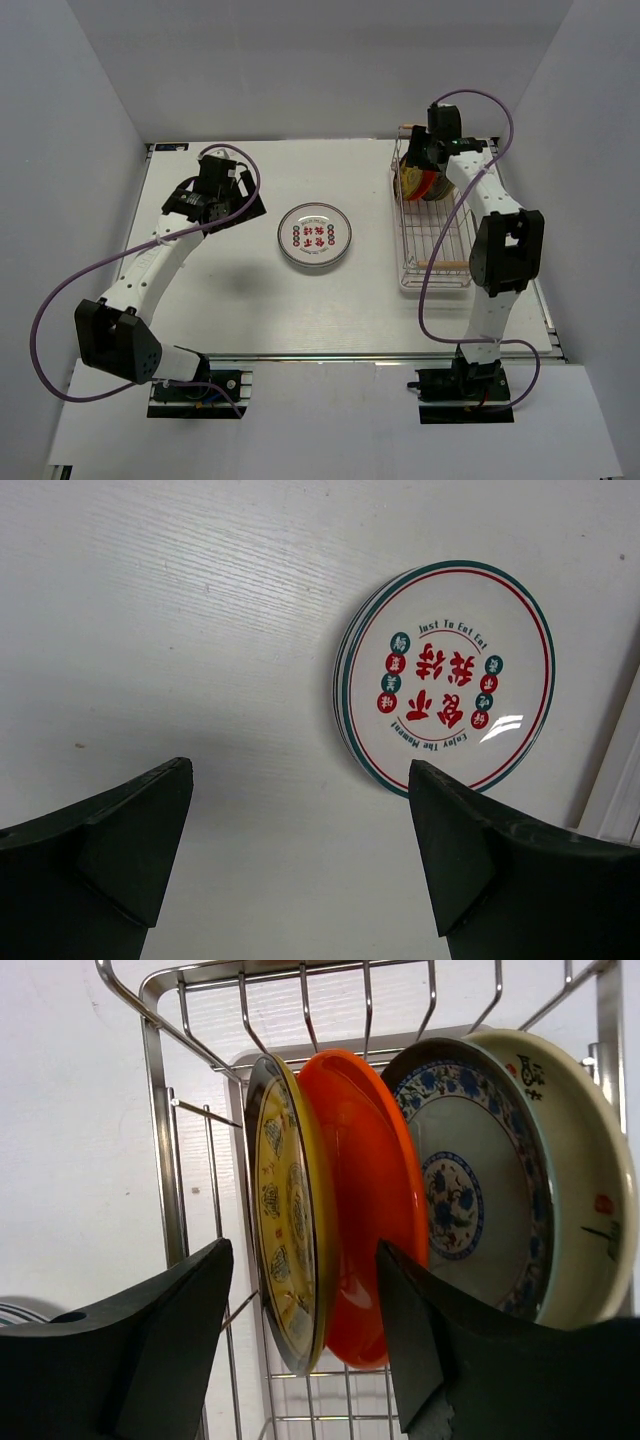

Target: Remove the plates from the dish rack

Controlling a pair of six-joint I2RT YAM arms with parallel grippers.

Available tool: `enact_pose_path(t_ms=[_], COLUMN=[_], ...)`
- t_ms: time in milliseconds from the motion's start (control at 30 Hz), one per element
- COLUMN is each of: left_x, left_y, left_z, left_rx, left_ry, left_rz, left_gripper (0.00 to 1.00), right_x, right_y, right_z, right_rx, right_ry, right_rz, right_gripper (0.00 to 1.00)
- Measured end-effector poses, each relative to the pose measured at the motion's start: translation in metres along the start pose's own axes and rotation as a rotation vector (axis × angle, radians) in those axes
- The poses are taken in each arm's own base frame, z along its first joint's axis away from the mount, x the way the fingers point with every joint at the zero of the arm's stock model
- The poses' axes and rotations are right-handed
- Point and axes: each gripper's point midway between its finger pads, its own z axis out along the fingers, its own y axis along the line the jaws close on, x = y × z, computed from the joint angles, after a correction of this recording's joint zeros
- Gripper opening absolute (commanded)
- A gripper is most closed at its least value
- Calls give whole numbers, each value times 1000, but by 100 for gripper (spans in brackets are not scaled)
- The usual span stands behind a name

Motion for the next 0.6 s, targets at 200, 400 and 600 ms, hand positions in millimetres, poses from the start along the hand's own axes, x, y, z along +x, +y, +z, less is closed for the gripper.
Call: enact_pose_path(t_ms=[200, 400, 600], left_x=[1, 5, 5], left_y=[1, 3, 4], left_z=[1, 2, 3], left_rx=[-3, -11, -12], left_ry=[2, 10, 10], left_rz=[0, 3, 3], left_gripper=[98, 98, 98], right_x=[3, 5, 3], right_y=[2, 0, -14], right_z=[14, 22, 20], right_rx=[-29, -26, 24], right_ry=[18, 29, 28], right_rz=[4, 11, -18], right_gripper=[49, 26, 3])
